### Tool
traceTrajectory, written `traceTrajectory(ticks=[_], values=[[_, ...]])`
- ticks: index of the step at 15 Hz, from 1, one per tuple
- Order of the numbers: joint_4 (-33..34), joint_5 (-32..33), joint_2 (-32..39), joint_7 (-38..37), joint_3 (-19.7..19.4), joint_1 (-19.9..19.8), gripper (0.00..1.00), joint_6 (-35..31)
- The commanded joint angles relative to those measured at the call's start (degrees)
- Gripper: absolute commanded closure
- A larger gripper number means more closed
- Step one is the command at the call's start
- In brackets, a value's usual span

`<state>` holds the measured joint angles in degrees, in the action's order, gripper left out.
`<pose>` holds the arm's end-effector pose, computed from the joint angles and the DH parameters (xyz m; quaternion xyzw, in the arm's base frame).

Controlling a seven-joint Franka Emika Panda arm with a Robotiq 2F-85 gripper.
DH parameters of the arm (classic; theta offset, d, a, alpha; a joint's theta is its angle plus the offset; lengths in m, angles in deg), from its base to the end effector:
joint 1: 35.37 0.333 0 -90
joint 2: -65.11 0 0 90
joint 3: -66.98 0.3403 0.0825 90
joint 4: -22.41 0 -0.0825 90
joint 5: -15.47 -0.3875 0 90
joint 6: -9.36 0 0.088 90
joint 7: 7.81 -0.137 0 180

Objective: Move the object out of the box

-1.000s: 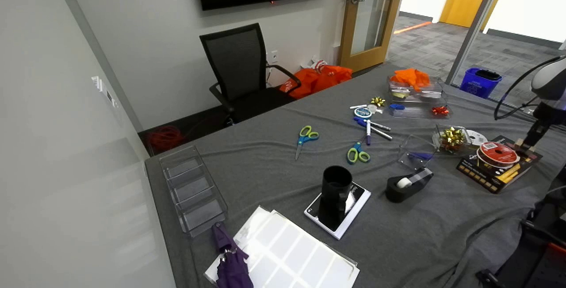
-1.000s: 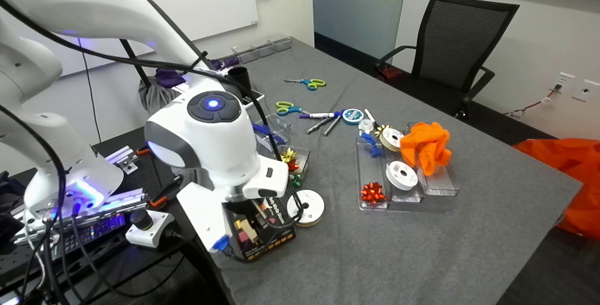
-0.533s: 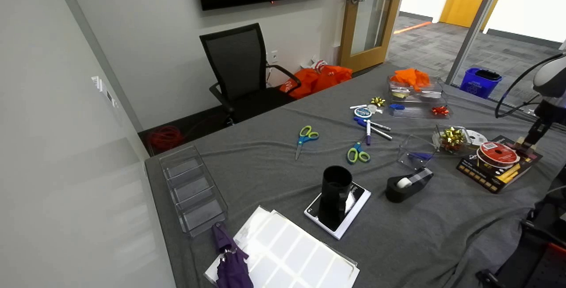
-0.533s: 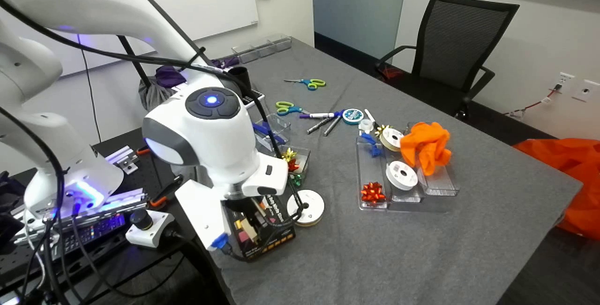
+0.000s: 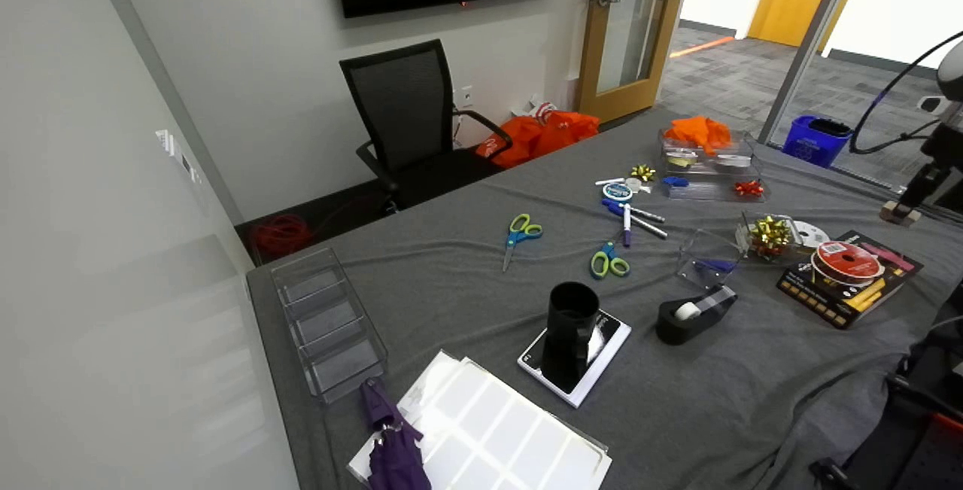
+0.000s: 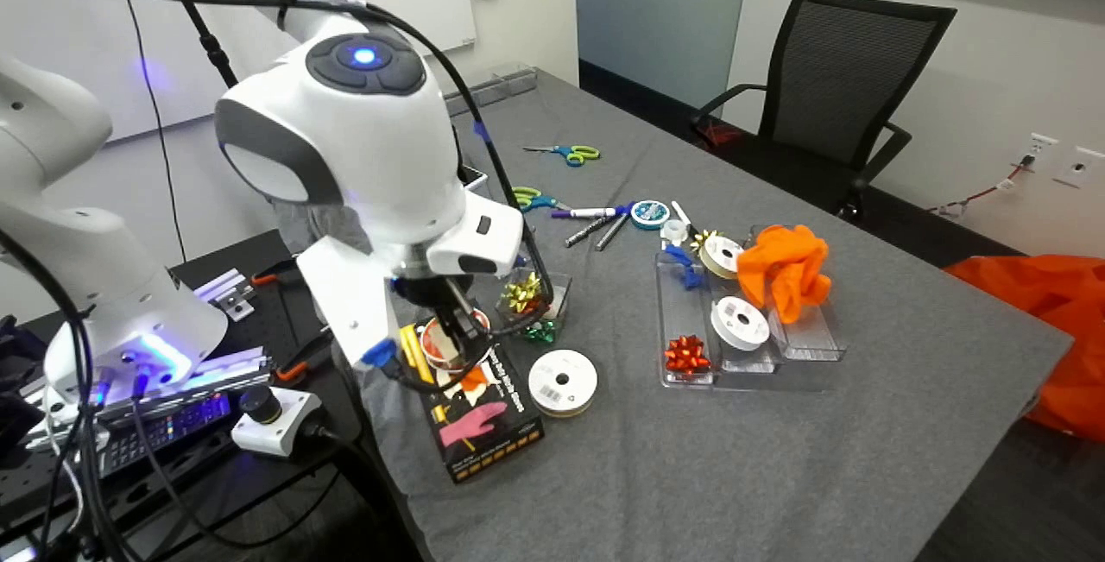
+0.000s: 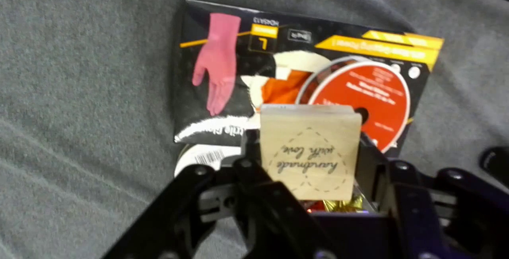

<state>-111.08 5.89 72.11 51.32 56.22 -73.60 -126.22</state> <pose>0.3383 -0.3817 0.2715 -0.9978 -0.0265 -0.0120 0.0593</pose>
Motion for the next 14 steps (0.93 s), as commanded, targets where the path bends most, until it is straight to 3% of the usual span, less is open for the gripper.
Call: traceTrajectory(ticks=[1, 5, 10, 11, 14], values=[[-2.32, -3.90, -4.89, -8.27, -1.25, 6.31, 0.69, 2.50], [-4.06, -8.79, -6.42, -20.42, -1.28, 14.19, 0.69, 0.57], [-5.77, -14.96, -6.02, -32.42, -0.25, 20.89, 0.69, -2.34], [-3.58, -13.40, -4.89, -29.55, -1.23, 20.61, 0.44, 0.23], [-4.19, -13.70, -4.90, -32.68, -0.93, 21.91, 0.44, -0.98]])
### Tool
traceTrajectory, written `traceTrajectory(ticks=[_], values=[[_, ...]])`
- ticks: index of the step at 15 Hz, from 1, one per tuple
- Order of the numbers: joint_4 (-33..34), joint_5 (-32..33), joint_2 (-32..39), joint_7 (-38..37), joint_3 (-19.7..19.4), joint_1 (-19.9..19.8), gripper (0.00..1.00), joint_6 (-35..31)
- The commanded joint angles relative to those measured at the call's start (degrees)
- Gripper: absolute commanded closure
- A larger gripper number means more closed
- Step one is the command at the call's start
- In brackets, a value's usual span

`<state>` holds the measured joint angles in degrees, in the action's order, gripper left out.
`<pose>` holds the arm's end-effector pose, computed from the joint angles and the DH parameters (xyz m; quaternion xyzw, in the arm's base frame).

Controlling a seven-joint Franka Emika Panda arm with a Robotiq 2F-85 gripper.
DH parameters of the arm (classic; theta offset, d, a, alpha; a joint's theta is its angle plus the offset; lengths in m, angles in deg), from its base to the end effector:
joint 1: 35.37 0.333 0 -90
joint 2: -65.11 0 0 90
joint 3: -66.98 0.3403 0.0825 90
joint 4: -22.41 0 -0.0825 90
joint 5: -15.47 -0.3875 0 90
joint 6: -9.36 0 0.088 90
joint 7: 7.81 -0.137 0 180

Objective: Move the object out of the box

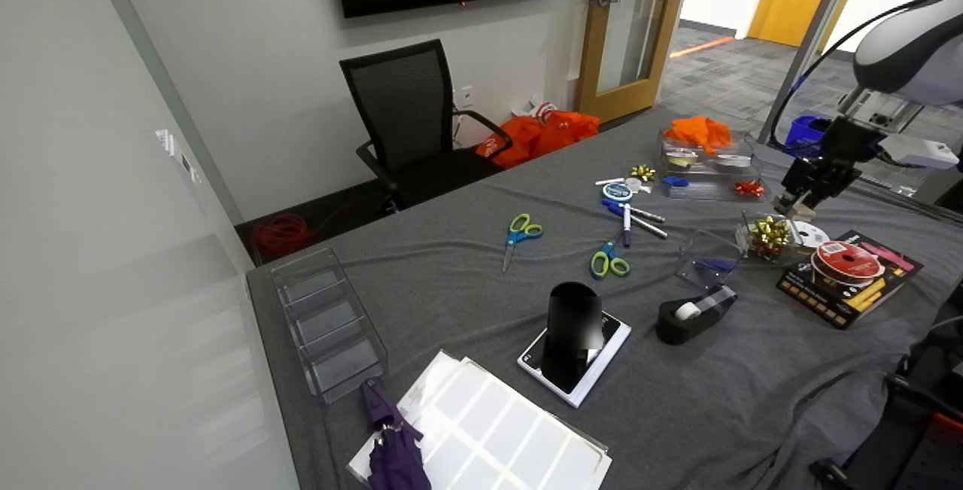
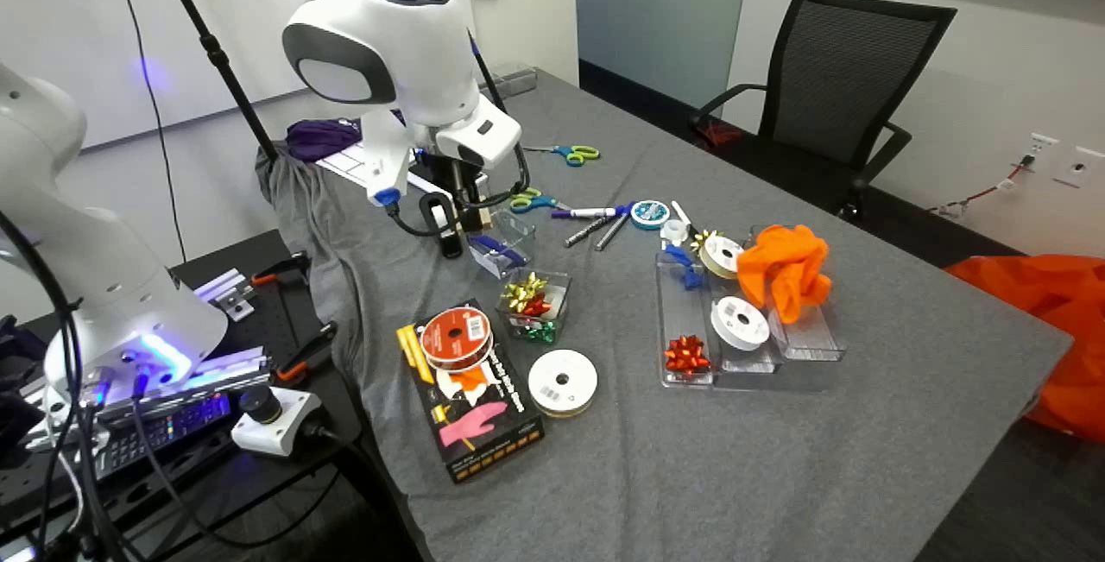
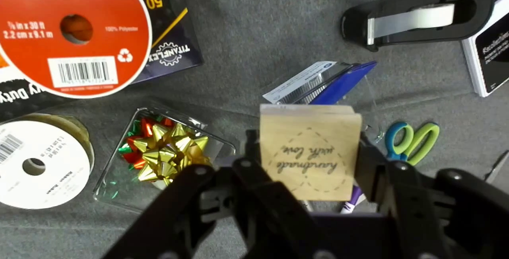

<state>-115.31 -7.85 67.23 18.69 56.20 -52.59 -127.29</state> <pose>0.4382 -0.2198 0.2872 -0.9774 0.1636 -0.0366 0.1288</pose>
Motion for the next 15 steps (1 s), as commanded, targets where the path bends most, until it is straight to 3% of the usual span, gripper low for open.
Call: traceTrajectory(ticks=[1, 2, 3, 10, 13, 15], values=[[0.00, 0.01, -0.03, -0.12, -0.96, 0.88, 0.44, 0.00], [-0.02, 0.00, -0.03, -0.12, -1.03, 0.86, 0.44, -0.05], [-0.04, -0.01, -0.03, -0.13, -1.06, 0.85, 0.69, -0.09], [0.10, -2.74, 1.51, -18.18, 1.71, 5.74, 0.69, -5.88], [-0.92, -4.34, 4.51, -25.36, 3.57, 8.25, 0.69, -14.99], [-1.34, -1.82, 8.15, -32.20, 4.40, 9.93, 0.69, -22.48]])
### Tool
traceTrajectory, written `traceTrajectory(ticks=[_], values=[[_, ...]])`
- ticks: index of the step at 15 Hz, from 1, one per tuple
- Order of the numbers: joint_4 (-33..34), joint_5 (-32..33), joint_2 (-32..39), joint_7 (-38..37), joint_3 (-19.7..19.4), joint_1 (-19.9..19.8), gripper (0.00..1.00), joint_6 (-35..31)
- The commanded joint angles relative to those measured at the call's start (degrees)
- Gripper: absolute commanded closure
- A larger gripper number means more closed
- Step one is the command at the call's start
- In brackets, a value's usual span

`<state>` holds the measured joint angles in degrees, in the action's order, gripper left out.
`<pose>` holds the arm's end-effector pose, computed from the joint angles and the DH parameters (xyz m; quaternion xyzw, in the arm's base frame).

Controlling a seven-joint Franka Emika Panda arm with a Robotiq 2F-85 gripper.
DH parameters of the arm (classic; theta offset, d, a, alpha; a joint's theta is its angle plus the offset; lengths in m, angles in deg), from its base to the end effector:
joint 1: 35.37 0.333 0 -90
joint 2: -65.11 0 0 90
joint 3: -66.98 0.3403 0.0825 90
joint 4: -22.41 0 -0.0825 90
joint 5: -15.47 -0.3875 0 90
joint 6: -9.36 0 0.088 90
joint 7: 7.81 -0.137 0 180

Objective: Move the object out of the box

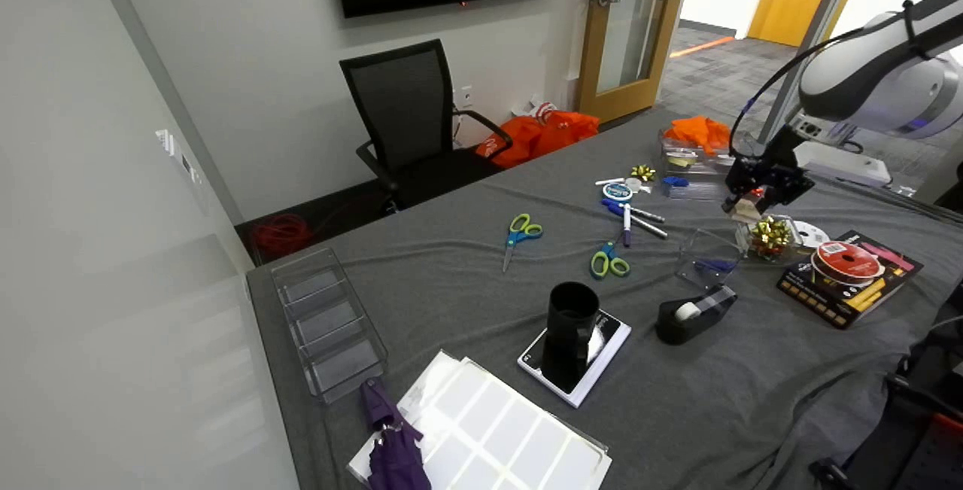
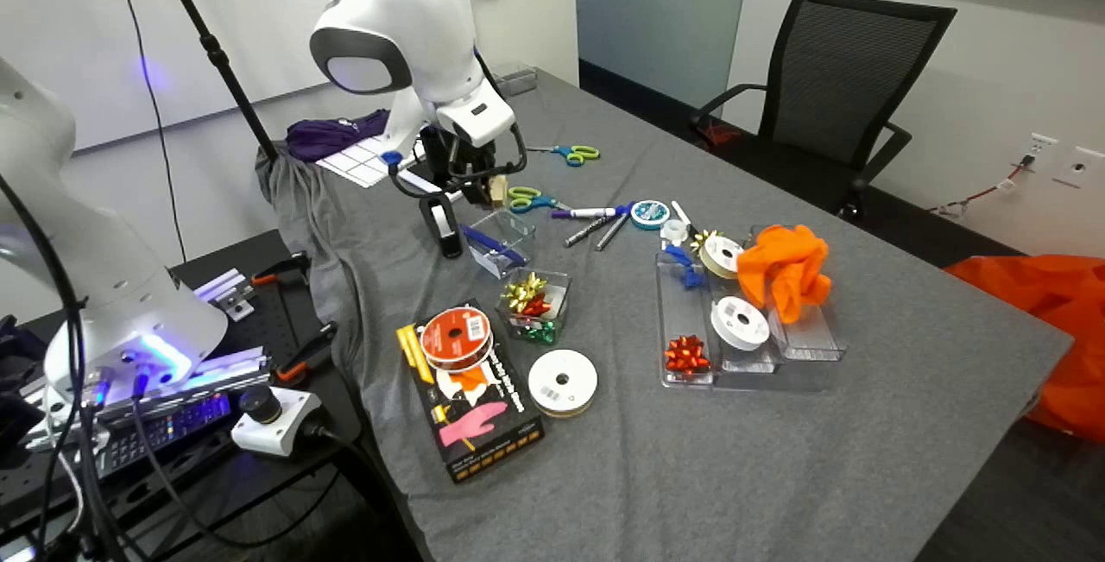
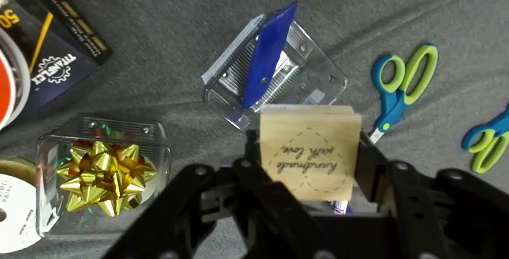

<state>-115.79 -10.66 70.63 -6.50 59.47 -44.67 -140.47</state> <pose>0.4893 -0.1516 0.2734 -0.9392 0.3180 -0.0714 0.1079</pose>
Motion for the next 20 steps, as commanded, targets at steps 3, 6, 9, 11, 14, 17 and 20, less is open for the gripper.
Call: traceTrajectory(ticks=[3, 6, 9, 11, 14, 17, 20], values=[[-0.34, 8.51, 11.59, -20.35, -0.36, 5.76, 0.69, -16.28], [1.10, 13.22, 16.42, -30.23, -3.38, 10.19, 0.69, -15.71], [2.69, 13.15, 17.96, -34.23, -4.37, 12.30, 0.69, -14.25], [2.96, 12.83, 17.84, -35.45, -4.54, 12.74, 0.69, -13.76], [2.40, 13.19, 16.64, -35.82, -4.49, 12.53, 0.12, -12.65], [1.63, 13.79, 15.02, -34.81, -4.51, 12.04, 0.00, -10.56], [0.76, 13.86, 11.92, -32.29, -3.94, 10.47, 0.00, -7.05]])
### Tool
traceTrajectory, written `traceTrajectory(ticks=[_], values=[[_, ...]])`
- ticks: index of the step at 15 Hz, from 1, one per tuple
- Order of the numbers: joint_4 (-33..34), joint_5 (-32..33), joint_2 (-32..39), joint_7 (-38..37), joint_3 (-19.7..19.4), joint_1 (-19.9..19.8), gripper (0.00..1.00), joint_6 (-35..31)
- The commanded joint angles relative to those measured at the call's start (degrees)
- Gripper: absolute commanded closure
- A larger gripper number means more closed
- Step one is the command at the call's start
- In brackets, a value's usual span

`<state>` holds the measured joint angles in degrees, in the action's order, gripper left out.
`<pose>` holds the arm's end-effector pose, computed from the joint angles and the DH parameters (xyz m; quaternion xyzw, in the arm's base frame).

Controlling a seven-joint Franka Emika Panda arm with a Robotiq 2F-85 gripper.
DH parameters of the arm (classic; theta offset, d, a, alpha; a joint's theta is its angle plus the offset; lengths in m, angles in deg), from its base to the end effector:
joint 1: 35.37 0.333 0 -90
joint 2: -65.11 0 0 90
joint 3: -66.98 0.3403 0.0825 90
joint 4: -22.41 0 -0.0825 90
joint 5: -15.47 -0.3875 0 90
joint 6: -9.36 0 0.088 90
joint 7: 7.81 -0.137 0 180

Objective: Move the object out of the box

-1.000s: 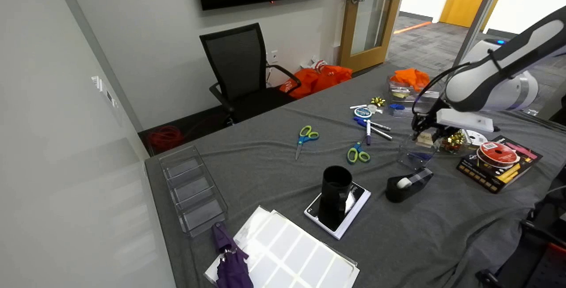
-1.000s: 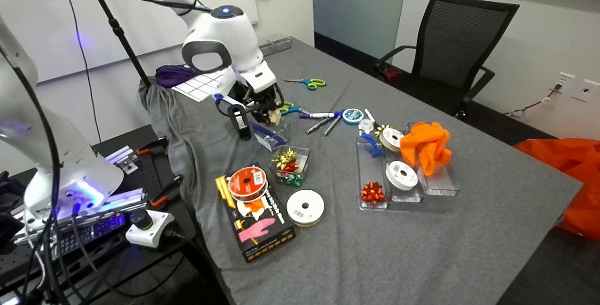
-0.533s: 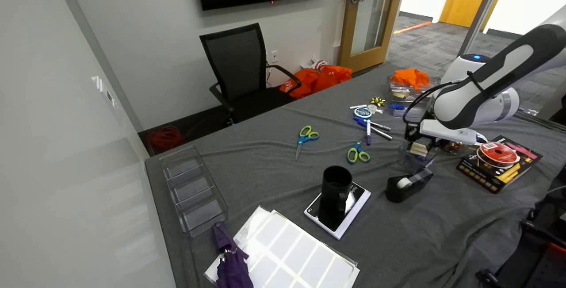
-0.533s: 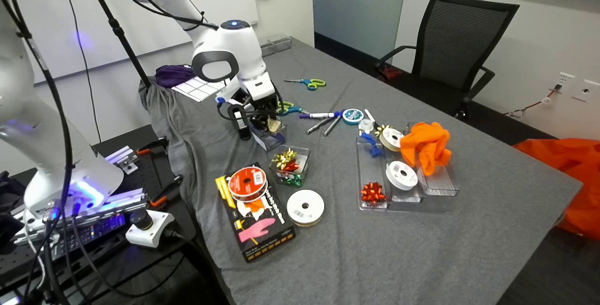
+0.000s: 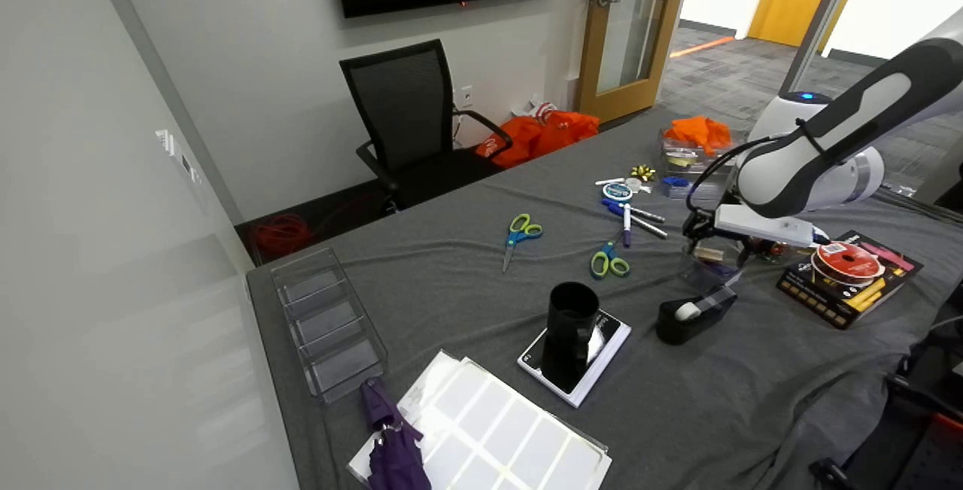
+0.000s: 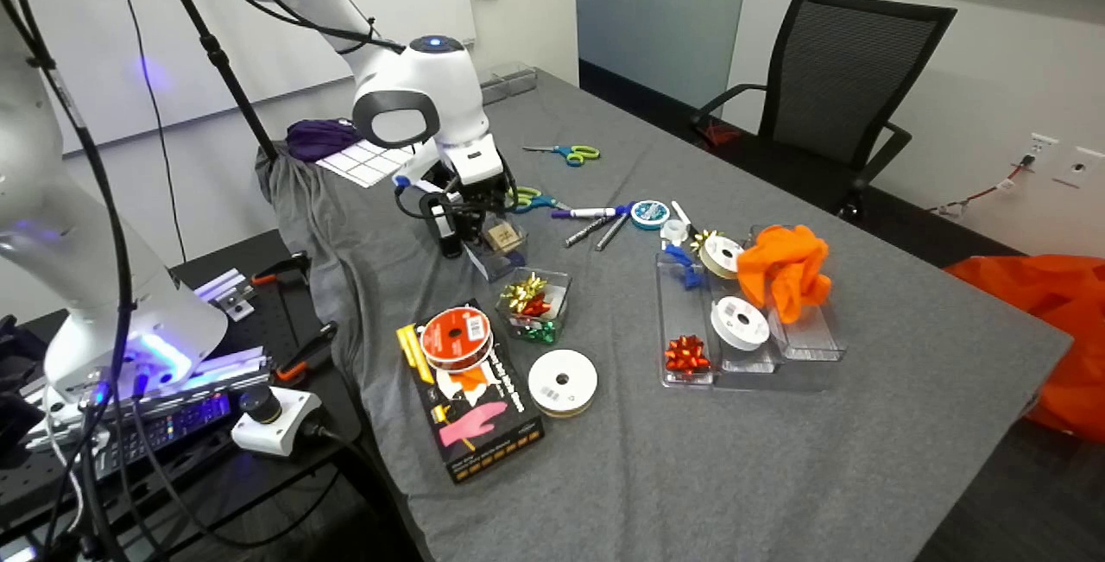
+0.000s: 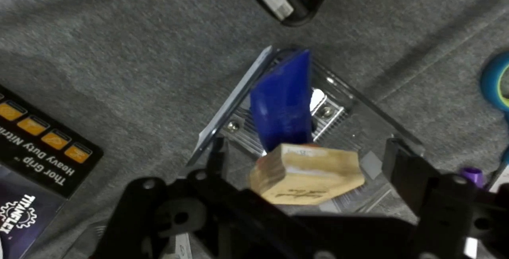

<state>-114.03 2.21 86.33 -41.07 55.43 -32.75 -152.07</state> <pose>0.5124 -0.0950 0.1667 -0.8915 0.4511 -0.0380 0.0133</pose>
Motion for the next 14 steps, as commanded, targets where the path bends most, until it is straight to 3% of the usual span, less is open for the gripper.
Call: traceTrajectory(ticks=[1, 14], values=[[-1.16, 0.88, -4.64, 3.18, 0.31, -1.93, 0.00, 5.48], [-4.28, -0.37, -18.24, 17.17, 1.41, -7.85, 0.00, 16.66]])
